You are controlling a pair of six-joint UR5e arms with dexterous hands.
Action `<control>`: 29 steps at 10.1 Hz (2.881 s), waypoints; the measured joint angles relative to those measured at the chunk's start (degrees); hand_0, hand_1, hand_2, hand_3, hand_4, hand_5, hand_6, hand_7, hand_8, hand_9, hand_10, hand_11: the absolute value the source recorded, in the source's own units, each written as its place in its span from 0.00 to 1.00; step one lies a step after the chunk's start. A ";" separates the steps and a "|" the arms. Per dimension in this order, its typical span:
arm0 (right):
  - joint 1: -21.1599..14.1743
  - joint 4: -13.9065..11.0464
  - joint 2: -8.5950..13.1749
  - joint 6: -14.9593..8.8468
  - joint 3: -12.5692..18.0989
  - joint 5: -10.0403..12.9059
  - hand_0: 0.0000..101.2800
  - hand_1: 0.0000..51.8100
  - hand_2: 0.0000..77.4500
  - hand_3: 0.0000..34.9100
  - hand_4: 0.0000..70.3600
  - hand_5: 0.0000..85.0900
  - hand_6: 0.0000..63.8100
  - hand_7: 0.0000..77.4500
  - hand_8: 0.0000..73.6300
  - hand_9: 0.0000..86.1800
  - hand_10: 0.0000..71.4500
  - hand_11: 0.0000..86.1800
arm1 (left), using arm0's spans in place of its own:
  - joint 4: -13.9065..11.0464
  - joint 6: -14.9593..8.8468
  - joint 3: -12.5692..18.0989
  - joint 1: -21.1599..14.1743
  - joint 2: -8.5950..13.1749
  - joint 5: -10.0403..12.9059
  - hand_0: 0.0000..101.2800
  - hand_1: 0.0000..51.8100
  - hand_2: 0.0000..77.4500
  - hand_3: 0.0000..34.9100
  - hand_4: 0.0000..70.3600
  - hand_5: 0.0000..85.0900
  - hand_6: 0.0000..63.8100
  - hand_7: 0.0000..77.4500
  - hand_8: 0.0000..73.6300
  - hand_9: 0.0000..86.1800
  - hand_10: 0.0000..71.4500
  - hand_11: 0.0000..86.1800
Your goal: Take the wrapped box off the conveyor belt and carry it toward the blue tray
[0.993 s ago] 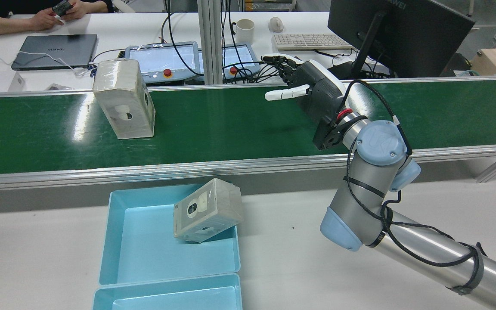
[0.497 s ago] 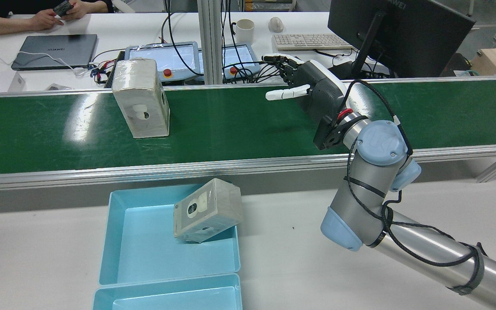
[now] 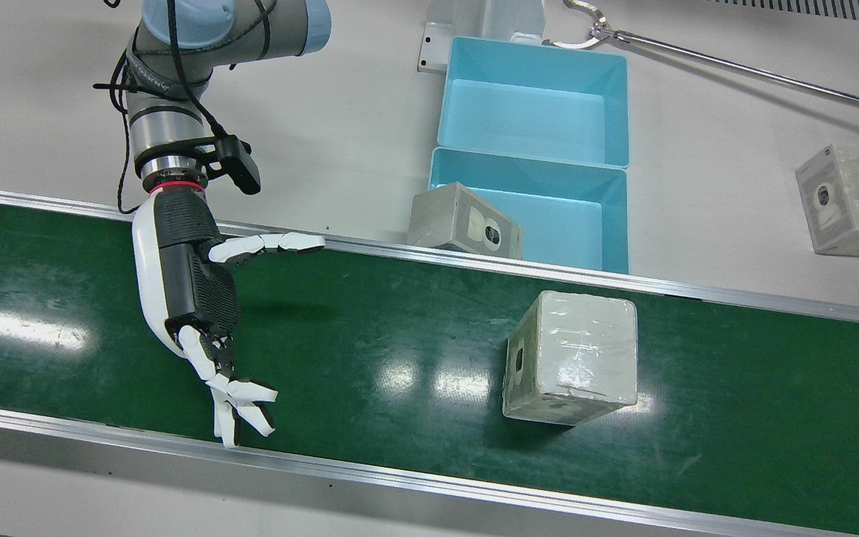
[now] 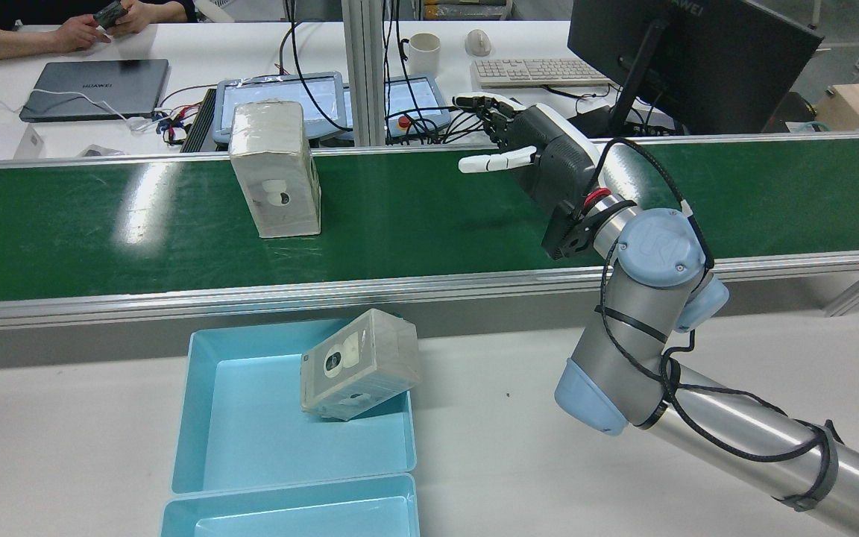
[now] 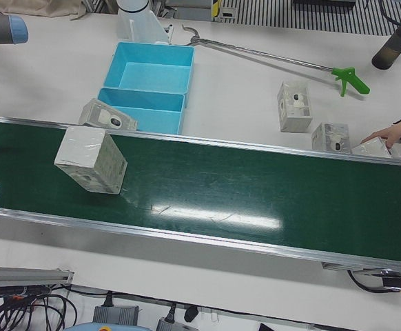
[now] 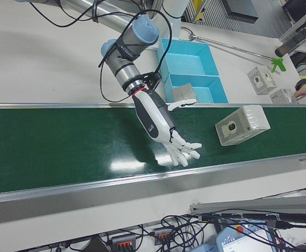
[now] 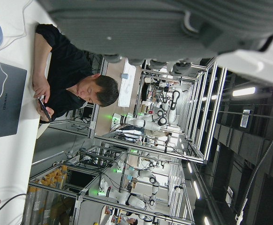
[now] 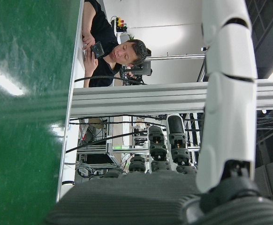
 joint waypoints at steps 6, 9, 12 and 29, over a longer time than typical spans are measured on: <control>-0.24 0.00 0.03 -0.21 -0.08 -0.05 0.47 0.29 0.15 0.00 0.15 0.31 0.10 0.09 0.03 0.06 0.00 0.01 | 0.00 0.00 0.00 0.00 0.00 0.00 0.00 0.00 0.01 0.00 0.00 0.01 0.01 0.00 0.01 0.00 0.01 0.01; -1.26 0.00 0.04 -0.69 -0.19 -0.07 0.47 0.32 0.17 0.00 0.15 0.31 0.10 0.09 0.04 0.06 0.00 0.01 | 0.00 0.00 0.00 0.00 0.00 0.00 0.00 0.00 0.01 0.00 0.00 0.01 0.01 0.01 0.01 0.00 0.01 0.01; -1.77 0.11 0.26 -1.03 -1.29 -0.05 0.48 0.33 0.17 0.00 0.15 0.29 0.10 0.09 0.01 0.06 0.00 0.01 | 0.00 0.00 0.00 0.00 0.00 0.00 0.00 0.00 0.01 0.00 0.00 0.01 0.01 0.01 0.01 0.01 0.01 0.01; -2.14 1.40 1.12 -1.11 -3.88 -0.07 0.48 0.33 0.19 0.00 0.12 0.26 0.07 0.07 0.01 0.04 0.00 0.01 | 0.00 0.00 0.00 0.00 0.00 0.00 0.00 0.00 0.01 0.00 0.00 0.01 0.01 0.01 0.01 0.00 0.01 0.01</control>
